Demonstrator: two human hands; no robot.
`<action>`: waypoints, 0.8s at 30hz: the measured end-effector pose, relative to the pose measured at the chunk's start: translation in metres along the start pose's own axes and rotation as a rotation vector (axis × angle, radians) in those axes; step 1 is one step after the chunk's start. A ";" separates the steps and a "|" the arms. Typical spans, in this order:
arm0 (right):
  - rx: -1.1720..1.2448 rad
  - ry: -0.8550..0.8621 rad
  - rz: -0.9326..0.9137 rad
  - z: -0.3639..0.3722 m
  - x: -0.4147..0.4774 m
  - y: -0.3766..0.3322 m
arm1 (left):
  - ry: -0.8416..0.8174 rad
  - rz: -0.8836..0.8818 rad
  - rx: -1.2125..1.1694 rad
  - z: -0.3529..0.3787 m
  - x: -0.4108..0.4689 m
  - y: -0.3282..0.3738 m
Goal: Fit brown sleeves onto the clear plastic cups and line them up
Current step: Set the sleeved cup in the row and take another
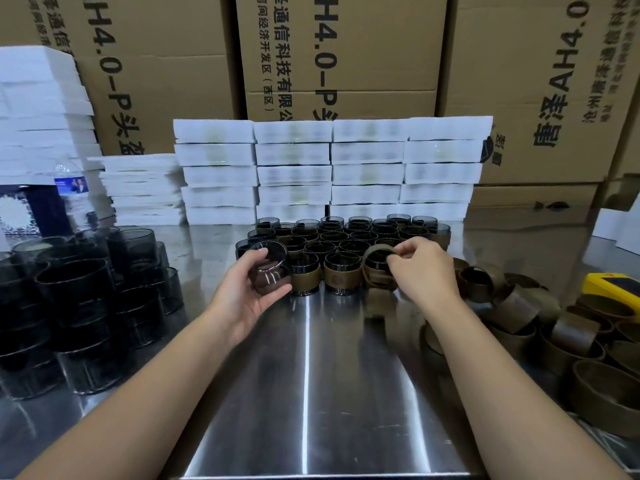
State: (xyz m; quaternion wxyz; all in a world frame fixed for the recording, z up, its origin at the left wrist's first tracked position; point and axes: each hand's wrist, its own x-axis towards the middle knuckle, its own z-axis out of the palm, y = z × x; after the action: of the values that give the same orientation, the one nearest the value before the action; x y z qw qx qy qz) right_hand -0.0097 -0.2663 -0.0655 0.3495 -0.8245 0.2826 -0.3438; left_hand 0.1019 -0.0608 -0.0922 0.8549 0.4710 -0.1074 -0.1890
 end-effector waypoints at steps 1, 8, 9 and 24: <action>0.017 0.000 -0.003 0.001 0.000 0.000 | -0.009 -0.021 -0.002 0.000 0.000 -0.001; 0.230 -0.045 0.044 0.000 0.001 0.000 | -0.136 -0.123 -0.048 0.004 -0.006 -0.003; 0.272 -0.053 0.053 0.000 0.000 0.000 | -0.155 -0.137 -0.045 0.005 -0.007 -0.004; -0.075 0.026 -0.023 0.001 -0.002 0.000 | -0.322 -0.274 0.118 0.004 -0.010 -0.010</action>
State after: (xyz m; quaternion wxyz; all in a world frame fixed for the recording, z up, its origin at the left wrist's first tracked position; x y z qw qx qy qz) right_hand -0.0097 -0.2647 -0.0670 0.3105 -0.8357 0.2903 -0.3478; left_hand 0.0893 -0.0639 -0.0986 0.7639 0.4942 -0.1885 -0.3698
